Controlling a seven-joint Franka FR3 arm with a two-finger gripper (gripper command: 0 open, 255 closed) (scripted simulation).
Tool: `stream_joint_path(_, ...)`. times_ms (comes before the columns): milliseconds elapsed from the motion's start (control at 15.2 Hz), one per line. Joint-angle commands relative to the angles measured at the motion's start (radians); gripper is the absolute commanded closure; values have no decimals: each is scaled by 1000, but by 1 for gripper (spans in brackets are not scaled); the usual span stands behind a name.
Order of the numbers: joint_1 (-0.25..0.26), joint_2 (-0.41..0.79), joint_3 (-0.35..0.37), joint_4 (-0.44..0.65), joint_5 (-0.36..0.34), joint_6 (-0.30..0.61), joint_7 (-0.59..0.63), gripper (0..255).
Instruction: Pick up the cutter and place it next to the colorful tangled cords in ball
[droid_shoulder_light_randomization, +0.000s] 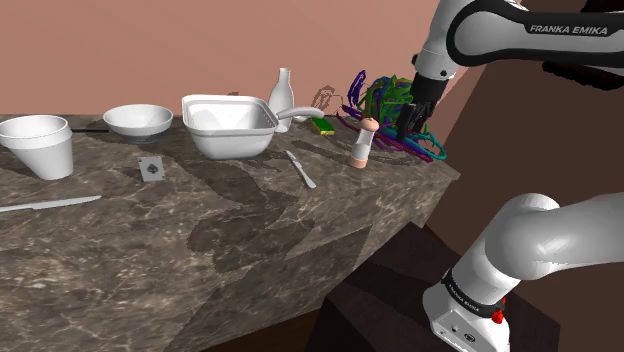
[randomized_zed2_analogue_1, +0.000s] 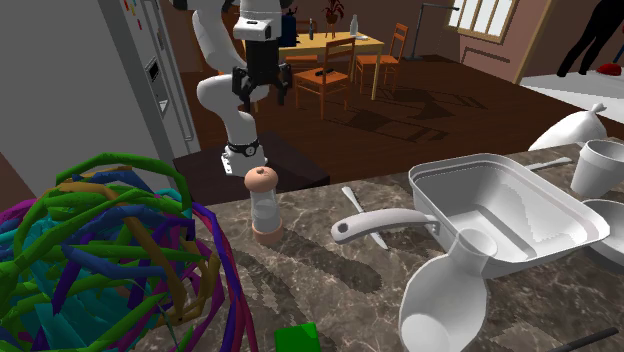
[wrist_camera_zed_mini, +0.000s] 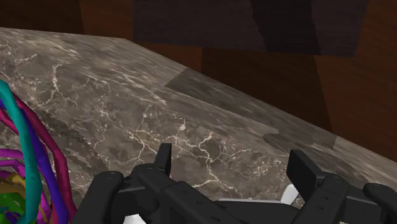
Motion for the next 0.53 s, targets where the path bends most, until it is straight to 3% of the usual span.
stream_joint_path(0, 0, 0, 0, 0, 0, 0, 0, 0)
stream_joint_path(462, 15, 236, 54, 43, 59, 185, 137, 0)
